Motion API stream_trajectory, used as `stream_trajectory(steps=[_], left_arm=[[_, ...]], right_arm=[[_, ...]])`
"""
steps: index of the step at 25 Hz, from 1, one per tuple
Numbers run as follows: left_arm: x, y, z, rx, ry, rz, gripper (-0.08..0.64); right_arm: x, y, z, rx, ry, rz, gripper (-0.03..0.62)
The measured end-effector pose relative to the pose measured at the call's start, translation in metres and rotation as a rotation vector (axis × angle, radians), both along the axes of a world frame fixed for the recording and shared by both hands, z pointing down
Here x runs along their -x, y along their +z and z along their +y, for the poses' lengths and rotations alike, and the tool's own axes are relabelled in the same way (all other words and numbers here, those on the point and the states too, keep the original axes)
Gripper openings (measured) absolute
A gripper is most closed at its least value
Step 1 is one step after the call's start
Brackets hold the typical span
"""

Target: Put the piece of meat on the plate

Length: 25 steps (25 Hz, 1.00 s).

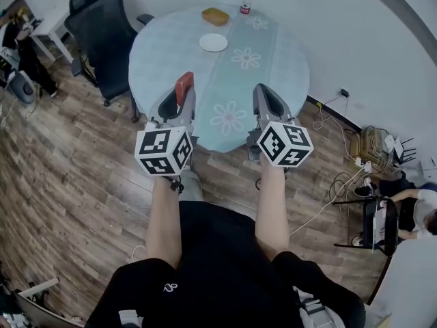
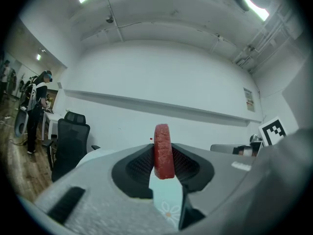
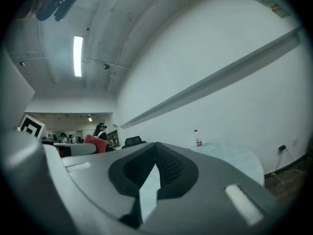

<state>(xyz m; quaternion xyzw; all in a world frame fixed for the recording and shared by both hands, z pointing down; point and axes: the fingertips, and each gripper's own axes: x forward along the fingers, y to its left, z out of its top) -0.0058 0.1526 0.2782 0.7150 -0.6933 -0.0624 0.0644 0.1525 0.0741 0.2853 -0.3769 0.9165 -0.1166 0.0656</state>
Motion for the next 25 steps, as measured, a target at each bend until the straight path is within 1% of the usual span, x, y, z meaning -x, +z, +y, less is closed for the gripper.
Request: stream_trajectory(steps=[3, 8, 12, 15, 17, 21, 25], left_arm=[[0.008, 0.008, -0.027, 0.012, 0.023, 0.008, 0.094], [0.023, 0.017, -0.088, 0.030, 0.082, 0.014, 0.094], [0.049, 0.031, -0.144, 0.068, 0.131, 0.014, 0.095], [0.082, 0.041, -0.184, 0.107, 0.149, 0.016, 0.095], [0.111, 0.045, -0.207, 0.122, 0.145, 0.031, 0.094], [0.173, 0.060, -0.248, 0.159, 0.118, 0.086, 0.095], [0.218, 0.093, -0.274, 0.214, 0.107, 0.151, 0.095]], right_arm=[[0.004, 0.008, -0.023, 0.012, 0.025, 0.008, 0.008], [0.016, 0.018, -0.077, 0.036, 0.083, 0.009, 0.008], [0.041, 0.032, -0.130, 0.074, 0.128, 0.006, 0.008], [0.075, 0.043, -0.170, 0.113, 0.145, 0.002, 0.008], [0.106, 0.045, -0.193, 0.125, 0.133, 0.008, 0.008], [0.179, 0.055, -0.231, 0.148, 0.077, 0.052, 0.008], [0.229, 0.081, -0.249, 0.187, 0.048, 0.121, 0.008]])
